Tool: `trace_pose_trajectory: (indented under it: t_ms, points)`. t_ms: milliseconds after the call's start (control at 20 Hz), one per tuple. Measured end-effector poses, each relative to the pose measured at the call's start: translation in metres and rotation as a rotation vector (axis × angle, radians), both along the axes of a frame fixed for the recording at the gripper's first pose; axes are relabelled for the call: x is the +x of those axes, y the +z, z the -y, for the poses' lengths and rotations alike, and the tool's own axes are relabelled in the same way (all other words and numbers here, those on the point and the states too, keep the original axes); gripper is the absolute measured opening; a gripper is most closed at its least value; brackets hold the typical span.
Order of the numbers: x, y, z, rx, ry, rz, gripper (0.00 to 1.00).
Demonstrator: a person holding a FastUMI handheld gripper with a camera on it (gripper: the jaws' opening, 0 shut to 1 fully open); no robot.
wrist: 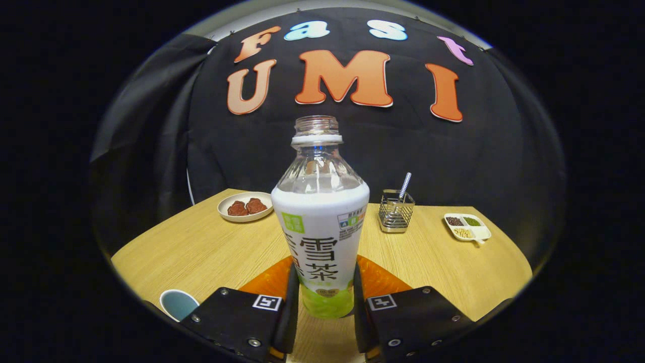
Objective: Take the bottle from table, then pour the juice into the cup, finally place the bottle on the coaster
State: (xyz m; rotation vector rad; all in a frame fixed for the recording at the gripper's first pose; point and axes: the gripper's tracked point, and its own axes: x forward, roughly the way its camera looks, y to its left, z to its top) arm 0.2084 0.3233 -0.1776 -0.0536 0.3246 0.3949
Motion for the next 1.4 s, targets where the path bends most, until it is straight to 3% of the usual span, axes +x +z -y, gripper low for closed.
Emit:
trace_pose_trajectory:
  t_ms: [150, 250, 650, 950, 1100, 1150, 1400]
  points:
    - [0.018, -0.019, 0.002, 0.024, -0.026, -0.033, 0.47]
    - [0.028, -0.029, 0.007, -0.024, -0.052, -0.017, 0.48]
    - [0.031, -0.048, -0.002, 0.009, -0.044, -0.051, 0.55]
    - [0.023, -0.061, 0.0, -0.013, -0.054, -0.09, 0.67]
    - [0.015, -0.058, 0.004, -0.029, -0.056, -0.087, 0.95]
    - [0.011, -0.05, 0.006, -0.041, -0.056, -0.067, 0.98]
    - [-0.025, 0.009, 0.028, -0.018, -0.033, 0.031, 0.98]
